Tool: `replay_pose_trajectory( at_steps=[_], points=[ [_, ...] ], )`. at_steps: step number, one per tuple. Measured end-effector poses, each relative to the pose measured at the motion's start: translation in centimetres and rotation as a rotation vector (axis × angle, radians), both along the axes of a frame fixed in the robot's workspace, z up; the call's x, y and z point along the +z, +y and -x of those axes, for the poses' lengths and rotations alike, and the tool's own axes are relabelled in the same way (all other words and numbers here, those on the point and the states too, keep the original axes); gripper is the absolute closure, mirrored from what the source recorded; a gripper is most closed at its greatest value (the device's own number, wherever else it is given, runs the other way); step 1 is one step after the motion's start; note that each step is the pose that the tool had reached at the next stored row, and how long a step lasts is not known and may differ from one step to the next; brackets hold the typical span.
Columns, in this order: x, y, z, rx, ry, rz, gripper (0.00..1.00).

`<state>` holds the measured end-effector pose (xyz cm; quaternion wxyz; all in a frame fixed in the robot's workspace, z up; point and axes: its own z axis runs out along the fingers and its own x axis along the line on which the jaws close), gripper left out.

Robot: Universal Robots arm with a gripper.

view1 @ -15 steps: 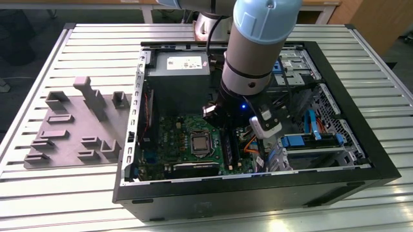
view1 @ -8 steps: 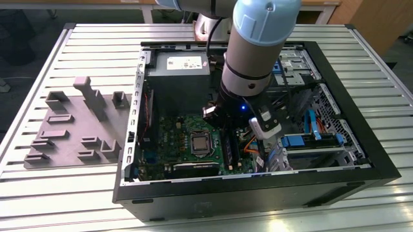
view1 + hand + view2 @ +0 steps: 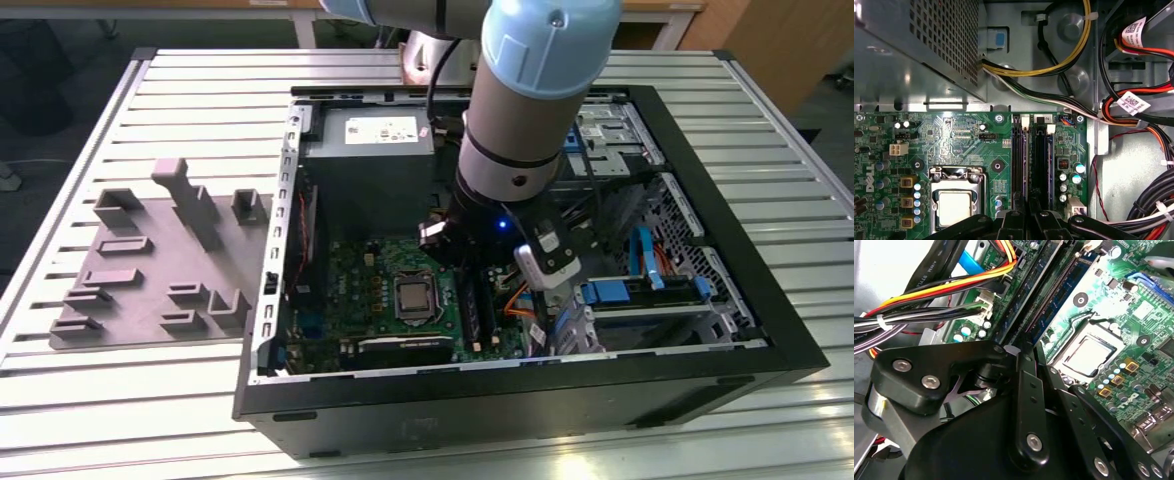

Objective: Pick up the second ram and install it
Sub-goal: 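Press down the second ram until it locks into place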

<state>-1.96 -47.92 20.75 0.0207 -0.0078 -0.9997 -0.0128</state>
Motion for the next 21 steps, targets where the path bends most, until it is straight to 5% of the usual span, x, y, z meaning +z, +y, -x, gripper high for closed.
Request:
replay_pose_trajectory(
  at_steps=[10,18,21],
  points=[
    [0.06,0.01,0.0,0.000,-0.0001,-0.0003,0.79],
    [2.47,0.00,0.0,0.000,-0.0001,-0.0003,0.79],
    [2.83,0.01,0.0,0.000,-0.0001,-0.0004,0.80]
  ],
)
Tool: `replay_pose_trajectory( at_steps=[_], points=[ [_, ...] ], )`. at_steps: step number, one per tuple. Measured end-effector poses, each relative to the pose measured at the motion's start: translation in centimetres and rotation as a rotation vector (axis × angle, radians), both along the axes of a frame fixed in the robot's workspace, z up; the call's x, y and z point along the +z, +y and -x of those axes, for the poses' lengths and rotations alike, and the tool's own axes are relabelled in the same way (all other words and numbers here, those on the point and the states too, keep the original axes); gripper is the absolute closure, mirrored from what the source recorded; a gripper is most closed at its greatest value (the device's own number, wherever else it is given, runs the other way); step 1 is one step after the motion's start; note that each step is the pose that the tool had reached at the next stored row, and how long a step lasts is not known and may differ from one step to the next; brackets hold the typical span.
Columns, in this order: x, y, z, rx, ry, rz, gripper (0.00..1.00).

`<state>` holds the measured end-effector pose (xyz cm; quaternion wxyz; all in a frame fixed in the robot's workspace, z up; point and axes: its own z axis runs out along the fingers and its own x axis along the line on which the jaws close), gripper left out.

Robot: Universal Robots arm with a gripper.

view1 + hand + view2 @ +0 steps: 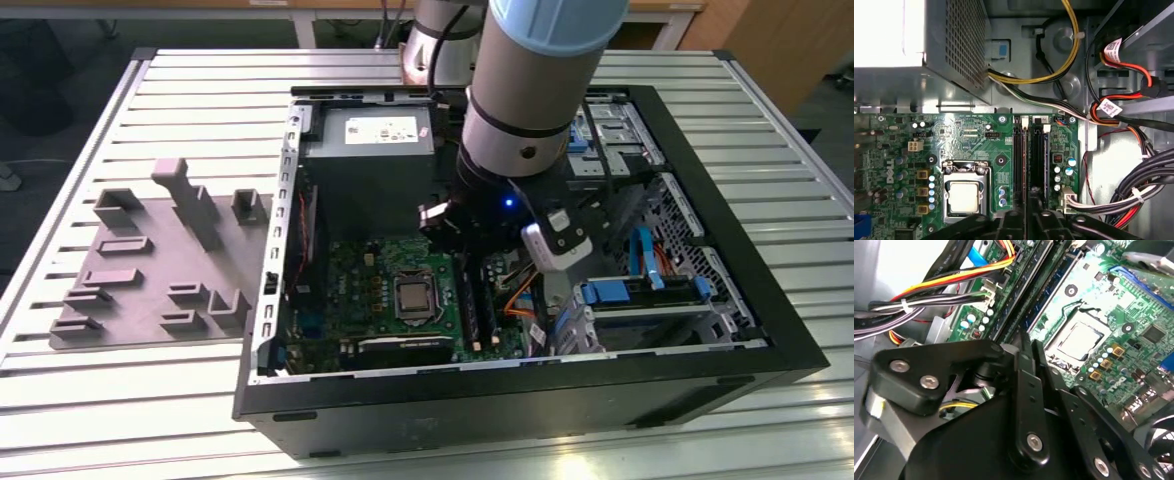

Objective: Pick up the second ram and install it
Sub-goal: 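Press down the second ram until it locks into place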

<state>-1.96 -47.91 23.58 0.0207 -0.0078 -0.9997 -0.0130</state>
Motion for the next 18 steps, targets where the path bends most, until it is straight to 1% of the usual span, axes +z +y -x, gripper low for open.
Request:
replay_pose_trajectory(
  at_steps=[1,2,3,7,12,18],
  points=[
    [0.00,0.00,0.0,0.000,0.0000,-0.0001,0.80],
    [0.00,0.00,0.0,0.000,-0.0001,-0.0002,0.87],
    [0.01,0.00,0.0,0.000,-0.0001,-0.0002,0.89],
    [-0.09,0.00,0.0,0.000,0.0000,0.0002,0.89],
    [-0.87,0.00,0.0,0.000,-0.0002,-0.0017,0.89],
    [-1.27,0.00,0.0,0.000,-0.0001,-0.0019,0.89]
  ],
)
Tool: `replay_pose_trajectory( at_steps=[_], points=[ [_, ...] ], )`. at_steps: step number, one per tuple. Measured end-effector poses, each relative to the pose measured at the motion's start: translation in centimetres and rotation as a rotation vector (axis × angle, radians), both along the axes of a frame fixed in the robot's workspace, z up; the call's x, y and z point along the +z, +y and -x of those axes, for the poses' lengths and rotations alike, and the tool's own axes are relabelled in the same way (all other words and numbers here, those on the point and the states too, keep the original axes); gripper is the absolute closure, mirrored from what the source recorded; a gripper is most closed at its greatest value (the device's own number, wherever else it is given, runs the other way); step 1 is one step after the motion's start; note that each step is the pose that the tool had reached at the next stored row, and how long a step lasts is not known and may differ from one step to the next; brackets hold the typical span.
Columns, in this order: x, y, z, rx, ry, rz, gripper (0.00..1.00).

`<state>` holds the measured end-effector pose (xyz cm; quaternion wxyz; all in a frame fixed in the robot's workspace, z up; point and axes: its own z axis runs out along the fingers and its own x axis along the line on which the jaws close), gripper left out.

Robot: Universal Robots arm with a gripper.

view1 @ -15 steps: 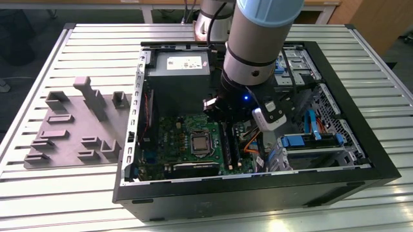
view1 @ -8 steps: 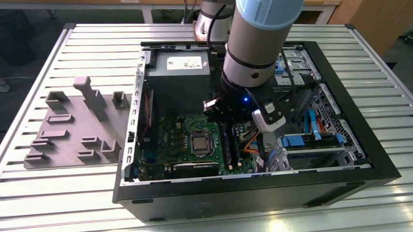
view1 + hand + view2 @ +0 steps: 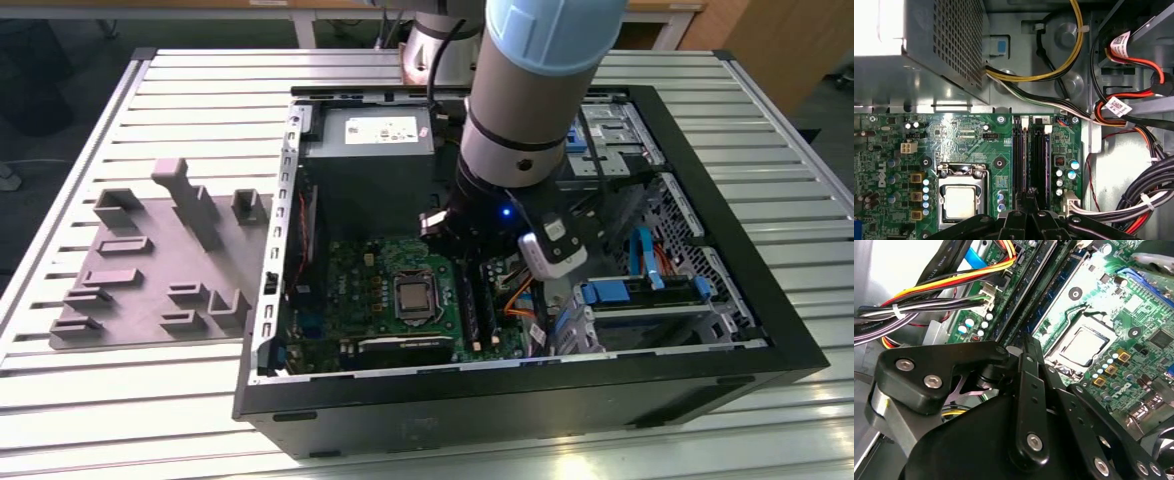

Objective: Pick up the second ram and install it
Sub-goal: 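Press down the second ram until it locks into place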

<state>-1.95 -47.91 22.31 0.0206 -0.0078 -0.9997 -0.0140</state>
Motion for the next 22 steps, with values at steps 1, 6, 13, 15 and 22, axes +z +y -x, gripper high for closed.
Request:
replay_pose_trajectory(
  at_steps=[1,6,13,15,22],
  points=[
    [-0.07,0.00,0.0,0.000,0.0000,-0.0001,0.89],
    [-0.42,-0.02,0.0,0.000,0.0004,0.0011,0.89],
    [-0.81,-0.01,0.0,0.000,0.0004,0.0008,0.89],
    [-0.67,0.01,0.0,0.000,0.0000,-0.0008,0.89],
    [1.81,0.00,0.0,0.000,0.0012,0.0000,0.89]
  ],
)
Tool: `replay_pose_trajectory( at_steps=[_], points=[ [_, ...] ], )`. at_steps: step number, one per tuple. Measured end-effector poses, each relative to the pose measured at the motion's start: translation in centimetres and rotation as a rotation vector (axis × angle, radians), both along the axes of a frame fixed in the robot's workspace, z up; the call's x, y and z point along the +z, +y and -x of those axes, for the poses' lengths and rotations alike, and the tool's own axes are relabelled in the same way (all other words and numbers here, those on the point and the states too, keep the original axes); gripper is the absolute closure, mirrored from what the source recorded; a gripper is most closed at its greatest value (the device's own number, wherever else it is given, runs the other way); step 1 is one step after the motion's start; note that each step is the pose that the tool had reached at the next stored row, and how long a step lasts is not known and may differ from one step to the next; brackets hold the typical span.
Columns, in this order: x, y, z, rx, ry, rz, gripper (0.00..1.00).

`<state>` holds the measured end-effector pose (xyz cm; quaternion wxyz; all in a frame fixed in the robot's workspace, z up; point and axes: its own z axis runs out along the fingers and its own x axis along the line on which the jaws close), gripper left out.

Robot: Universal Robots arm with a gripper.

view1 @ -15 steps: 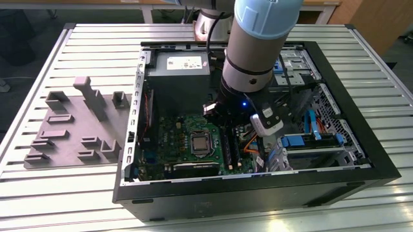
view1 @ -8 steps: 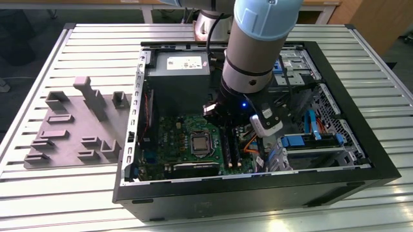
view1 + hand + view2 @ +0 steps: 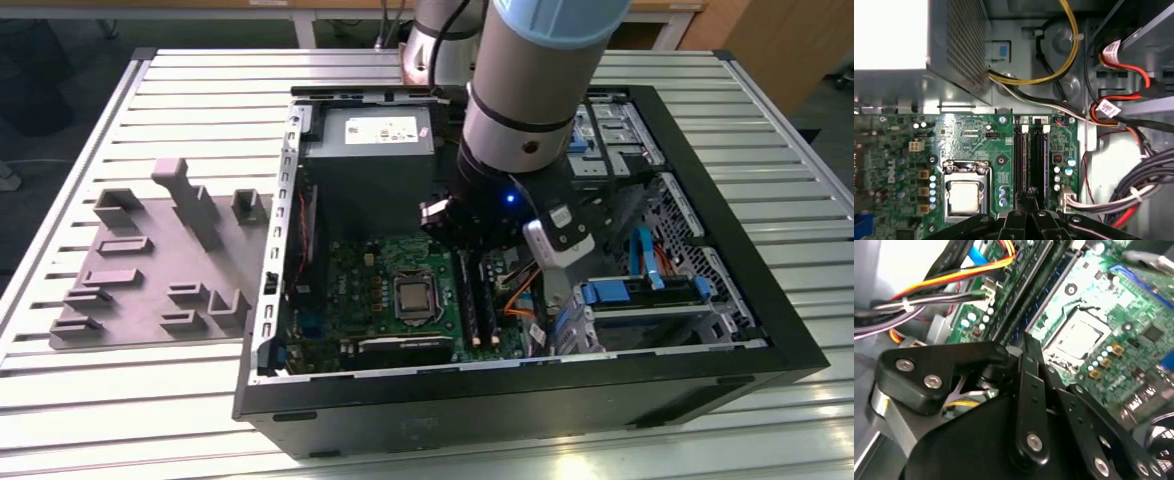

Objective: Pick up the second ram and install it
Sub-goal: 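Press down the second ram until it locks into place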

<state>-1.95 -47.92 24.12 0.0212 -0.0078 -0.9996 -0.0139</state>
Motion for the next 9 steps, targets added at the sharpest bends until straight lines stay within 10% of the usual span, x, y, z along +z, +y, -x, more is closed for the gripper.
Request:
replay_pose_trajectory(
  at_steps=[9],
  points=[
    [0.10,0.00,0.00,0.000,0.0002,-0.0002,0.89]
  ],
)
